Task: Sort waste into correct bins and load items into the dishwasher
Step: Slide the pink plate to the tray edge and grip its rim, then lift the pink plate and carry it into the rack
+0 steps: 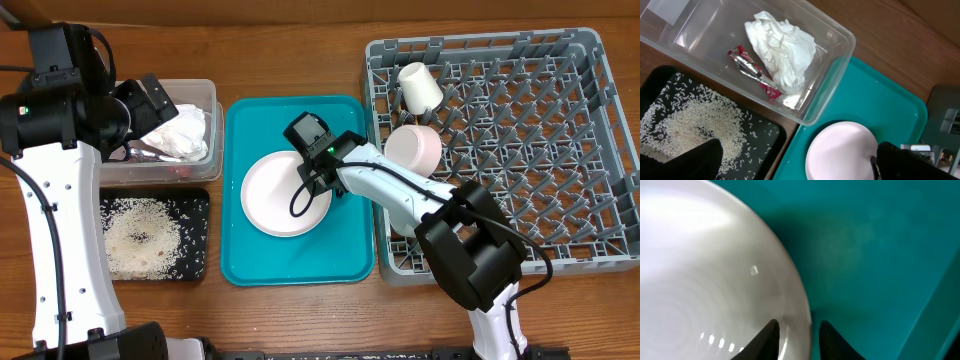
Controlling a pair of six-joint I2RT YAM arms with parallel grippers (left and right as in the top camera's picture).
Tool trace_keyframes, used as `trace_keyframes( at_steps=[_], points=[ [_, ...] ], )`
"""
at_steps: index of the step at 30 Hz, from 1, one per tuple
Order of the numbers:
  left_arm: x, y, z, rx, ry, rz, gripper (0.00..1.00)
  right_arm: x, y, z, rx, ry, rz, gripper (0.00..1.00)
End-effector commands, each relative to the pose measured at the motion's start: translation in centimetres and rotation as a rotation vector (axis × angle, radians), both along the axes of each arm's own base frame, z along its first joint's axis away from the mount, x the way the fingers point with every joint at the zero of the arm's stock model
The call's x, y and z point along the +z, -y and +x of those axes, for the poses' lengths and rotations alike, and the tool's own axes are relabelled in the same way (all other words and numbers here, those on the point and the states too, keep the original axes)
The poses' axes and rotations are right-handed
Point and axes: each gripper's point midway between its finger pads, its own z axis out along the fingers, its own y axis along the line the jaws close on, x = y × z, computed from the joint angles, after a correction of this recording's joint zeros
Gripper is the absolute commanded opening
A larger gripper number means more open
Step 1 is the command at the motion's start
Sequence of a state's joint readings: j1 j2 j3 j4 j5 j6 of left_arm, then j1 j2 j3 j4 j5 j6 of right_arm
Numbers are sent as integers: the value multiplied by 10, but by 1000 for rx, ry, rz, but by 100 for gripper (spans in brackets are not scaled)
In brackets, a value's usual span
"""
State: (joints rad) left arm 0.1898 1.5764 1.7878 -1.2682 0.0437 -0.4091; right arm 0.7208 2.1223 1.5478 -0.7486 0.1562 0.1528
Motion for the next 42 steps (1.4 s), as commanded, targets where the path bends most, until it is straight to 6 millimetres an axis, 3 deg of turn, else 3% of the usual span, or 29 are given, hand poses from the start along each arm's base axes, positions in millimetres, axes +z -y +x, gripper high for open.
trace_keyframes(
  at_steps=[1, 5, 12, 15, 20, 24, 26, 29, 32, 34, 35, 37, 39, 42],
  points=[
    [6, -1, 2, -8, 14, 15, 100, -9, -6, -7, 16, -43, 25, 28],
    [6, -1, 2, -8, 14, 15, 100, -18, -4, -10, 15, -62, 9, 23],
    [6, -1, 2, -8, 14, 15, 100, -18, -5, -9, 13, -59, 18, 14],
    [6, -1, 2, -8, 14, 15, 100, -18, -5, -9, 14, -60, 18, 4],
    [6, -1, 2, -8, 14, 15, 100, -5, -12, -2, 15, -33, 39, 4],
    [6, -1, 2, -8, 14, 15, 100, 50, -23, 22, 4, 83, 93, 4],
    [6, -1, 2, -8, 14, 15, 100, 95, -23, 38, -13, 193, 109, 4],
    [6, -1, 2, -8, 14, 15, 100, 169, -5, 54, -41, 375, 70, 4],
    [6, -1, 2, -8, 14, 15, 100, 235, 36, 62, -164, 566, -31, 4],
    [6, -1, 2, -8, 14, 15, 100, 278, 75, 61, -286, 708, -134, 4],
    [6, -1, 2, -8, 14, 15, 100, 307, 106, 56, -381, 801, -219, 4],
    [6, -1, 2, -8, 14, 15, 100, 342, 145, 45, -494, 903, -352, 4],
    [6, -1, 2, -8, 14, 15, 100, 364, 173, 33, -582, 962, -445, 4],
    [6, -1, 2, -8, 14, 15, 100, 379, 205, 22, -663, 991, -569, 4]
  ],
)
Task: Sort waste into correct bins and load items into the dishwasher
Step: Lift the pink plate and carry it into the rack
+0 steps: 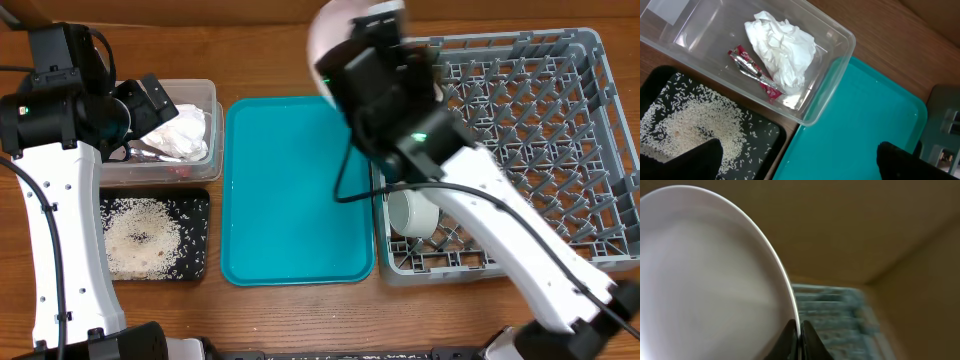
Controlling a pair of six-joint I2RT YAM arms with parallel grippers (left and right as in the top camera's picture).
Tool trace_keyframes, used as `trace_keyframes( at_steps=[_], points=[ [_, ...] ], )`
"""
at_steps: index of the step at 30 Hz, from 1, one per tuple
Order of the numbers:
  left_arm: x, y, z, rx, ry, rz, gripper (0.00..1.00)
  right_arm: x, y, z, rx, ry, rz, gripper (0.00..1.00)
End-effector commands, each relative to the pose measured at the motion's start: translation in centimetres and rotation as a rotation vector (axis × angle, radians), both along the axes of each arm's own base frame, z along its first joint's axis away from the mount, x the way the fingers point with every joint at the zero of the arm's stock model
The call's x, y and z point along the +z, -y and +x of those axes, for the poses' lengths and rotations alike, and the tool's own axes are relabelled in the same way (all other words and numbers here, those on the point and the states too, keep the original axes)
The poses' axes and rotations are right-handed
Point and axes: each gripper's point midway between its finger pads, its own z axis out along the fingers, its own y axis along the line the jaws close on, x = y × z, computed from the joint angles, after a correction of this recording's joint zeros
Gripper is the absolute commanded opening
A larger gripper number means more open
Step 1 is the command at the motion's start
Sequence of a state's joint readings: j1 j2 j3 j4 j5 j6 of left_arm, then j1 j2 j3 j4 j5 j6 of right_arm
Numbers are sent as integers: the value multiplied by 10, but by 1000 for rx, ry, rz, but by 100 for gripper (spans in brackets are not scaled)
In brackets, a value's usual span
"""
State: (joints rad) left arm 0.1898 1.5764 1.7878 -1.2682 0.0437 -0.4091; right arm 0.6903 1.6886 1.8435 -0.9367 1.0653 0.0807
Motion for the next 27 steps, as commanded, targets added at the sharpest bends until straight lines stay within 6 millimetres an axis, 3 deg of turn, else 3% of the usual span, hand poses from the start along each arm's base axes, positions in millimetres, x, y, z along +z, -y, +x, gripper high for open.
trace_keyframes(
  at_steps=[1, 7, 15, 20, 27],
  points=[
    [6, -1, 2, -8, 14, 15, 100, 36, 66, -18, -292, 103, -200, 4],
    [6, -1, 2, -8, 14, 15, 100, 10, 128, -11, -388, -47, -224, 4],
    [6, -1, 2, -8, 14, 15, 100, -60, 195, -2, -398, -326, -18, 4],
    [6, -1, 2, -8, 14, 15, 100, -83, 214, -8, -444, -380, -27, 4],
    [6, -1, 2, -8, 14, 15, 100, -108, 212, -6, -438, -403, -40, 4]
  ],
)
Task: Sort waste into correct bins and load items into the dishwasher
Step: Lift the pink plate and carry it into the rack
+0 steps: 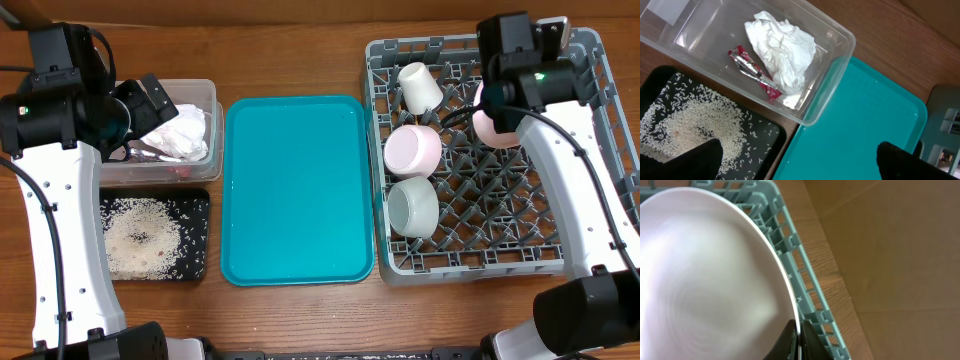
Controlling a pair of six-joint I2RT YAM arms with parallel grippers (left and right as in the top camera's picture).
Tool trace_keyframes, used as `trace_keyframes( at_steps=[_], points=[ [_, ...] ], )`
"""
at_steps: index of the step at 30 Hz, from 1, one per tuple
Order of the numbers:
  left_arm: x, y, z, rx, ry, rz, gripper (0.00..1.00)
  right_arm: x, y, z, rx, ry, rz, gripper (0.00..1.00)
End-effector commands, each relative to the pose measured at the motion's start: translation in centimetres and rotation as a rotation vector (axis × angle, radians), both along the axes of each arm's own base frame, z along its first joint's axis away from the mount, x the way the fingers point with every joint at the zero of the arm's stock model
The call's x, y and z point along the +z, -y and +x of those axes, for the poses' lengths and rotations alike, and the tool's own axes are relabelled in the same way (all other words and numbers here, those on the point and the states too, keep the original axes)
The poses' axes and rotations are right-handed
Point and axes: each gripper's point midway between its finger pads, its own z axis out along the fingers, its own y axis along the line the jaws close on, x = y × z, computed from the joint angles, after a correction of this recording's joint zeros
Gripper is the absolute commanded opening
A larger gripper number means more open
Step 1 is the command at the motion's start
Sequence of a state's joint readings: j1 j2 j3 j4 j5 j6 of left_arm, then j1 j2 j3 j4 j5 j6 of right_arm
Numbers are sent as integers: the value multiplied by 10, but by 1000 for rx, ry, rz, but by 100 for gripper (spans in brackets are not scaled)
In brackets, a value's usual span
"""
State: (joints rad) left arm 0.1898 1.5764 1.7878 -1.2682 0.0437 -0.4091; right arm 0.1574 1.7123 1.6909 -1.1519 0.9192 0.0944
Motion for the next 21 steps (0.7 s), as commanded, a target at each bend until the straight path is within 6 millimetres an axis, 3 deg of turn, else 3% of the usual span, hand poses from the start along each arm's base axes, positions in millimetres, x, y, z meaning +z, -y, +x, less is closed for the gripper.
trace_keyframes(
  at_steps=[1, 7, 16, 21],
  points=[
    [6, -1, 2, -8, 14, 15, 100, -12, -4, 1, 4, -5, 7, 4],
    [6, -1, 2, -8, 14, 15, 100, -24, -4, 3, 6, -11, 4, 4],
    [6, -1, 2, -8, 14, 15, 100, -15, -1, 11, 65, -48, -71, 4],
    [6, -1, 2, -8, 14, 15, 100, -16, -15, 16, 127, -66, -72, 4]
  ],
)
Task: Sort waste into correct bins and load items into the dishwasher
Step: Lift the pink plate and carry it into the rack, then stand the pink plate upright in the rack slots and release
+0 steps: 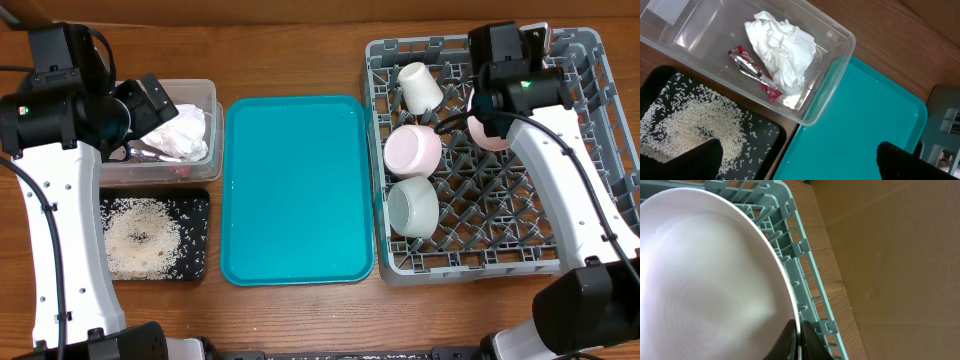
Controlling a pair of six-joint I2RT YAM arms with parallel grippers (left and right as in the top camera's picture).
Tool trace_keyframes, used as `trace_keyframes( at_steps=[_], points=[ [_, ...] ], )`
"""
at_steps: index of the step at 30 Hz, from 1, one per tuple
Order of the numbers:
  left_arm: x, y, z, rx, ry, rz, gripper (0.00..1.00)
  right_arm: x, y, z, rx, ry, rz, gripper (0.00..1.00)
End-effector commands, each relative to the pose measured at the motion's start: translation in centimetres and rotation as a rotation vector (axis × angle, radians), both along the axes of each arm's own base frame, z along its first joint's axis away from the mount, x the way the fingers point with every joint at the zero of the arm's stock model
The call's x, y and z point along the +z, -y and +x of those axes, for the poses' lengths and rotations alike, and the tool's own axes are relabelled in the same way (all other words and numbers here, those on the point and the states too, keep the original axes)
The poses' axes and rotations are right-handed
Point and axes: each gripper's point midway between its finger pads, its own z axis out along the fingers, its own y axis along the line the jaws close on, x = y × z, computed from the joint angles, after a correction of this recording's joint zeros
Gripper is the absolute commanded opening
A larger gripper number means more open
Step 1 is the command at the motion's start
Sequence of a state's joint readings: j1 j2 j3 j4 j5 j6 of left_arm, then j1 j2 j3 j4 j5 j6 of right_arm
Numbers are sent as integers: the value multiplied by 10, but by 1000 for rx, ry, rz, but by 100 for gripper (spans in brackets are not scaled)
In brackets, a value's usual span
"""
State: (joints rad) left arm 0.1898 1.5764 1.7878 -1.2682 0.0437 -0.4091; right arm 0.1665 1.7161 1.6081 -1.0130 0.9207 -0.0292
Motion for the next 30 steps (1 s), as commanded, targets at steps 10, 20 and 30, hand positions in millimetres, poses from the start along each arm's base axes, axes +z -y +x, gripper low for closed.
trace_keyframes(
  at_steps=[10, 20, 30],
  points=[
    [6, -1, 2, -8, 14, 15, 100, 6, -43, 14, 224, -100, -102, 4],
    [6, -1, 2, -8, 14, 15, 100, 3, -45, 11, 257, -160, -128, 4],
    [6, -1, 2, -8, 14, 15, 100, -5, -59, -3, 304, -247, -145, 4]
  ],
)
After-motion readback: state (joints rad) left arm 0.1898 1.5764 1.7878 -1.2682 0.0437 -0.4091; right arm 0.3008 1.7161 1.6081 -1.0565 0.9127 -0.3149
